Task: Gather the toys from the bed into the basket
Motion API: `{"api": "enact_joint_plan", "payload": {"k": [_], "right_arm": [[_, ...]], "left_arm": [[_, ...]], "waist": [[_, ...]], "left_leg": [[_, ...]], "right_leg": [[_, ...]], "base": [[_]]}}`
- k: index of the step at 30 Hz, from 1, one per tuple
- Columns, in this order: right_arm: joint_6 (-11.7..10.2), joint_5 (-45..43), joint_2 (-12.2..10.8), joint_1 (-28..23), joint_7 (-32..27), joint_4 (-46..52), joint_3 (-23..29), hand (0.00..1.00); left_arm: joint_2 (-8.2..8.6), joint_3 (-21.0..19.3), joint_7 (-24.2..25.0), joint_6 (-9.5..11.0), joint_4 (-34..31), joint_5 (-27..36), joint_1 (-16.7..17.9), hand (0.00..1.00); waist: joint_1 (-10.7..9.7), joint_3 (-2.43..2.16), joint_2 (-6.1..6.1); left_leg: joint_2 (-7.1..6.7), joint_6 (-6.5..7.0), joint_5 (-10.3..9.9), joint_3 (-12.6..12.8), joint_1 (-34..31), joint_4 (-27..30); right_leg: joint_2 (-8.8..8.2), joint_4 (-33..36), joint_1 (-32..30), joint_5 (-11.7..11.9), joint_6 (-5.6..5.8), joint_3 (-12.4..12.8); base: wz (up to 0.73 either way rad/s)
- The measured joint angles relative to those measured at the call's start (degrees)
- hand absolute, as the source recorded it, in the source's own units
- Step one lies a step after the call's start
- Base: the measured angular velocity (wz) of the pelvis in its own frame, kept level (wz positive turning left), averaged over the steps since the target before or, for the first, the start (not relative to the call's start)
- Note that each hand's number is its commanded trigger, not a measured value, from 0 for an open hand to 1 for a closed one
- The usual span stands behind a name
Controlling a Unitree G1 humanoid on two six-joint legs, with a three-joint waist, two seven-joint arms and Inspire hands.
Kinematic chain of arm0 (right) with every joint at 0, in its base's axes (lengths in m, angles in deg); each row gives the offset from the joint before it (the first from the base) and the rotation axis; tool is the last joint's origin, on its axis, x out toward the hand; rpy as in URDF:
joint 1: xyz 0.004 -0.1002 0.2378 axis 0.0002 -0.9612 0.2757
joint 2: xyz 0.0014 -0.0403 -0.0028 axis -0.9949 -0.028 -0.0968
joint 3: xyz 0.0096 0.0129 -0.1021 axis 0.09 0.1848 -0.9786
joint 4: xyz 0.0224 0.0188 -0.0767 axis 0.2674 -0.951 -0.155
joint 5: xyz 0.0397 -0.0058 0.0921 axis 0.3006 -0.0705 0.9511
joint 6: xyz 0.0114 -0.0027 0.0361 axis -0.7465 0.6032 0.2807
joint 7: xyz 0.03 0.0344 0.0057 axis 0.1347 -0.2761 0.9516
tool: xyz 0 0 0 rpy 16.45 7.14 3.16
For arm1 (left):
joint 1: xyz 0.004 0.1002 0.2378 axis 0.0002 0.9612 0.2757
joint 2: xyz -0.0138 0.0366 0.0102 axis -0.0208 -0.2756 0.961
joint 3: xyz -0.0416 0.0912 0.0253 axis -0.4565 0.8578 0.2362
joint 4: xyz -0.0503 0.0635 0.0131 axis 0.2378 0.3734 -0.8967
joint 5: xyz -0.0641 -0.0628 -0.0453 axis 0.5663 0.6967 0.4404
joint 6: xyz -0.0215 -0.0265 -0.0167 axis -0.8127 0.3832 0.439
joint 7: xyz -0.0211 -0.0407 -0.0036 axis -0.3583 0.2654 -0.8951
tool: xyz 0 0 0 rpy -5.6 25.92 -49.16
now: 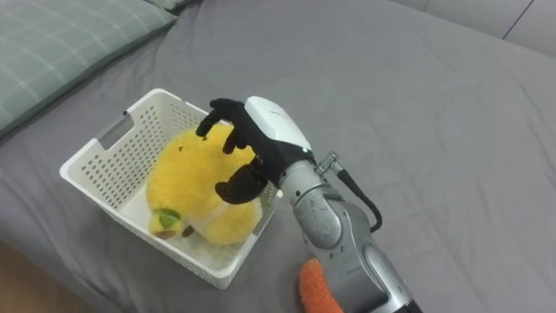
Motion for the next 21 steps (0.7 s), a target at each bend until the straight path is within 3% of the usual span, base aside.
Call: {"api": "enact_joint_plan", "payload": {"k": [21], "right_arm": [[-0.02, 1.20, 0.67, 0.75, 0.11, -2.34, 1.42, 0.00]], "left_arm": [[0.03, -0.07, 1.74, -0.02, 0.02, 0.01, -0.68, 0.00]], "waist": [[-0.28, 0.00, 0.07]], "left_leg": [[-0.03, 0.01, 0.01, -0.01, -0.02, 0.01]], "right_leg": [[0.08, 0.00, -0.05, 0.00, 0.01, 0.06]], "base": [[0.00]]}}
